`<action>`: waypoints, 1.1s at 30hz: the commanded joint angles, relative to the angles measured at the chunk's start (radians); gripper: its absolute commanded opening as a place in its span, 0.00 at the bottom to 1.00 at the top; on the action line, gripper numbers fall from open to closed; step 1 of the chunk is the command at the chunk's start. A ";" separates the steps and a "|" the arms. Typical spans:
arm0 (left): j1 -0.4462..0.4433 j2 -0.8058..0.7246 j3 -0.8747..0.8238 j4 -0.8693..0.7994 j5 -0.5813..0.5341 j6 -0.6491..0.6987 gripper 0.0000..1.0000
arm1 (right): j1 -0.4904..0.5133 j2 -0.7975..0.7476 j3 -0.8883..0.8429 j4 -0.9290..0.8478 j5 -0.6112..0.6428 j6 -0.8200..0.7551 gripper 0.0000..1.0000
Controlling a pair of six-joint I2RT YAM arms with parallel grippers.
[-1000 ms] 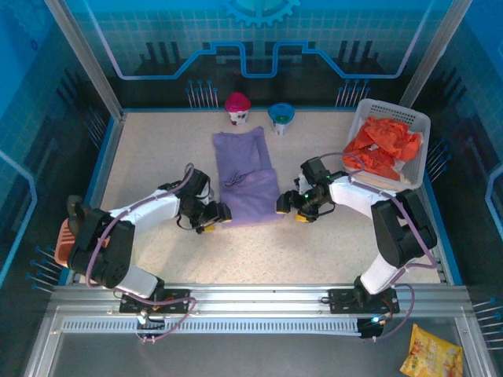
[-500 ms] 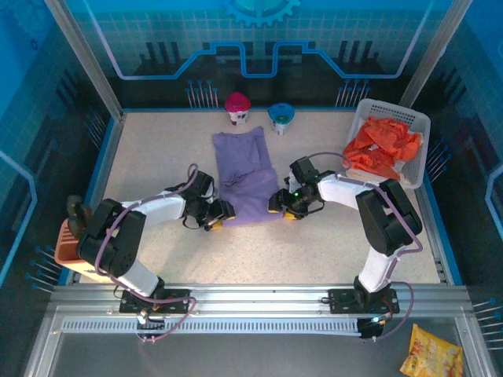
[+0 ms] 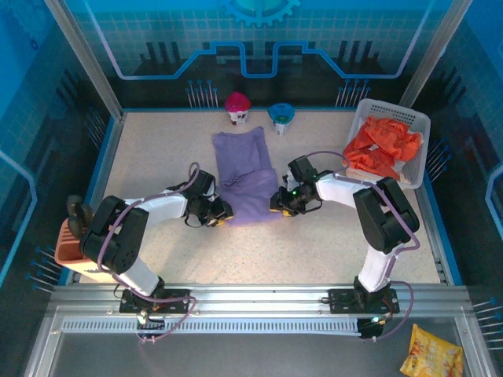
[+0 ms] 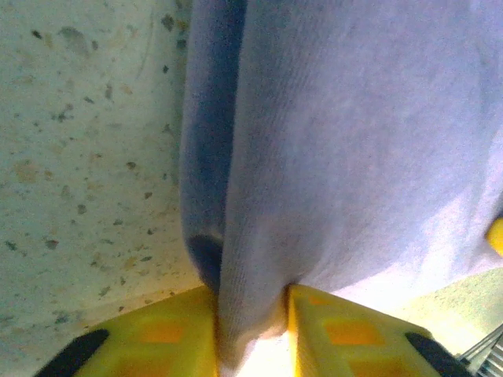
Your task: Fold and stack the t-shirts
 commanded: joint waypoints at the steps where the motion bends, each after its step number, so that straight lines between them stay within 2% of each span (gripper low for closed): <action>1: -0.005 -0.002 -0.005 0.031 -0.009 -0.008 0.17 | 0.017 -0.010 -0.029 0.002 -0.002 0.002 0.27; 7: -0.010 -0.032 -0.024 0.007 -0.006 -0.010 0.00 | 0.027 -0.039 -0.061 0.011 0.005 0.013 0.06; 10: -0.016 -0.084 -0.038 -0.029 -0.031 -0.004 0.00 | 0.028 -0.066 -0.067 -0.006 0.008 0.012 0.01; 15: -0.030 -0.164 -0.073 -0.080 -0.038 -0.010 0.00 | 0.033 -0.119 -0.082 -0.053 0.021 0.004 0.00; 20: -0.089 -0.286 -0.150 -0.125 -0.056 -0.065 0.00 | 0.074 -0.196 -0.179 -0.072 0.034 0.025 0.00; 25: -0.172 -0.477 -0.269 -0.161 -0.063 -0.189 0.00 | 0.163 -0.315 -0.280 -0.107 0.057 0.093 0.00; 30: -0.247 -0.712 -0.286 -0.324 -0.126 -0.285 0.00 | 0.240 -0.461 -0.317 -0.187 0.105 0.163 0.00; 33: -0.270 -0.787 -0.282 -0.370 -0.121 -0.328 0.00 | 0.262 -0.525 -0.304 -0.242 0.126 0.196 0.00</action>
